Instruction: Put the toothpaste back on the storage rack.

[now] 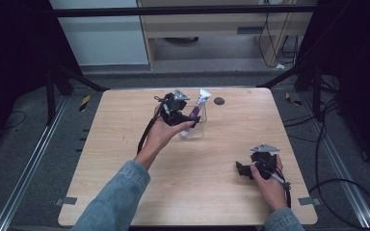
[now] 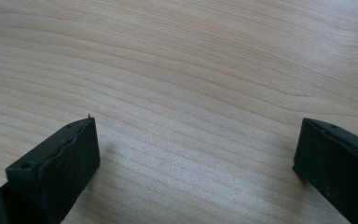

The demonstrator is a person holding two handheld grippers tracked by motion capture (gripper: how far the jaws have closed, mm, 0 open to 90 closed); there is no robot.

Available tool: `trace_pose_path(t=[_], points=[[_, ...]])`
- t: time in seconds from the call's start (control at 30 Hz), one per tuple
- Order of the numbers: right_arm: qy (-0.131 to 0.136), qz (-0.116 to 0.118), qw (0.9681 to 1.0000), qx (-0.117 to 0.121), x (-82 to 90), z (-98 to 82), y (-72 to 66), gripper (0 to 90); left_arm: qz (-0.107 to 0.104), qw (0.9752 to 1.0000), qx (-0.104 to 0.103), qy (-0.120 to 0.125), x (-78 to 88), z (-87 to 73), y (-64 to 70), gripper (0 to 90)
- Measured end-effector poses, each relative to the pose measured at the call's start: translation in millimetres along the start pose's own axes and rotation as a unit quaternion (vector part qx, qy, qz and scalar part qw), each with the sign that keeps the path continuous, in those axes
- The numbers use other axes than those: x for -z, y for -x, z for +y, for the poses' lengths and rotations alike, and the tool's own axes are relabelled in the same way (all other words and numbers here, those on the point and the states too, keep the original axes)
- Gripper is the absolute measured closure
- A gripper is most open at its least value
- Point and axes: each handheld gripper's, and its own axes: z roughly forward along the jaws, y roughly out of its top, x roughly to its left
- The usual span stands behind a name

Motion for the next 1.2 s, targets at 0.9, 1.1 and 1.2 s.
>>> trace_pose_path(t=[0.9,1.1,1.2], points=[[0.000,0.001,1.0000,-0.003,0.4,0.0,-1.0,0.4,0.001,0.9998,-0.018,-0.002,49.7,-39.9,-9.5,4.9],[0.000,0.002,1.0000,-0.003,0.4,0.0,-0.9,0.4,0.009,0.9998,-0.020,-0.005,58.2,-47.5,-17.0,4.4],[0.000,0.002,1.0000,-0.003,0.4,0.0,-1.0,0.4,0.017,0.9995,-0.025,-0.012,60.6,-53.2,-19.7,4.5]])
